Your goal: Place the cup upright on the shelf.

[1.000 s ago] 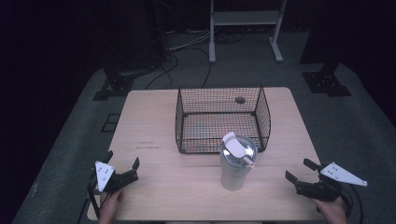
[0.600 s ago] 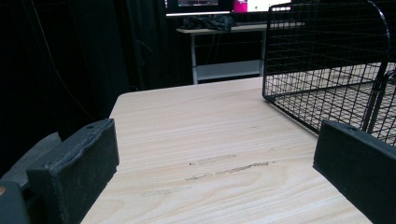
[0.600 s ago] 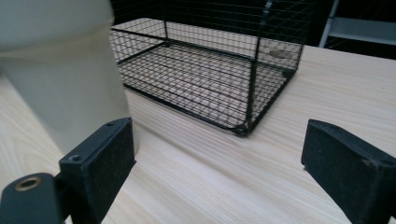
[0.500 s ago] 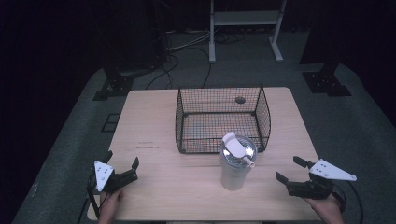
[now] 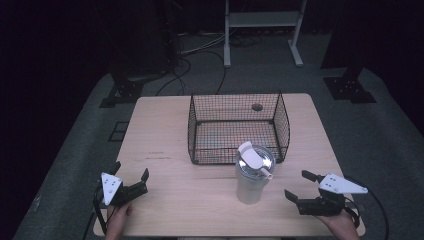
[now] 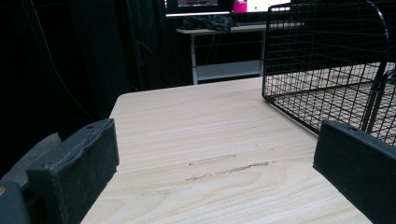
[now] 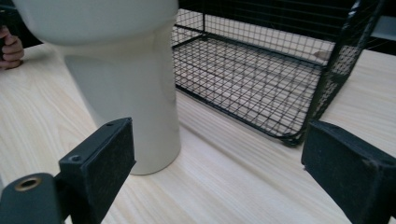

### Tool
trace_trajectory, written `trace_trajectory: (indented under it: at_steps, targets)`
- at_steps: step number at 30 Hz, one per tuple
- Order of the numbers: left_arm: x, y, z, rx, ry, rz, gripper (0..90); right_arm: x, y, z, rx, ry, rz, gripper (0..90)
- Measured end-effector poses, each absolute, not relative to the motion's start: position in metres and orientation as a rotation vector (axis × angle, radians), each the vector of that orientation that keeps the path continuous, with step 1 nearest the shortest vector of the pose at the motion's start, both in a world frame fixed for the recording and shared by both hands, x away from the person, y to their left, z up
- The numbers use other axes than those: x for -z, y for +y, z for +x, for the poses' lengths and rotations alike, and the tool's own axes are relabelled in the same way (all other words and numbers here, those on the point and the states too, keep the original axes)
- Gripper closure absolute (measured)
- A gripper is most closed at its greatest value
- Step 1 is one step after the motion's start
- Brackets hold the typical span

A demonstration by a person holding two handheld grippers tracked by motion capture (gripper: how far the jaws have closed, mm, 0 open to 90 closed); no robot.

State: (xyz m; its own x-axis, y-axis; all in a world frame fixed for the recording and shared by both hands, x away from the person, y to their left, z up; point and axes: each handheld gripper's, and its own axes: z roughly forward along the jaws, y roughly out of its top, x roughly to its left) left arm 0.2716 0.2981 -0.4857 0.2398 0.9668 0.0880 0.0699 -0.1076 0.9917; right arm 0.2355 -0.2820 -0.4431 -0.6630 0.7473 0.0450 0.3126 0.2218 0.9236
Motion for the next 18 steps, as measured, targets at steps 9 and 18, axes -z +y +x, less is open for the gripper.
trace_trajectory:
  at_steps: [9,18]
  targets:
    - [0.486,0.298,0.271,-1.058,1.038,1.446,0.0,0.445,-0.266,0.233,-1.433,2.147,0.931,8.9]
    - [0.486,0.299,0.271,-1.057,1.04,1.444,0.0,0.442,-0.253,0.232,-1.464,2.175,0.883,8.9]
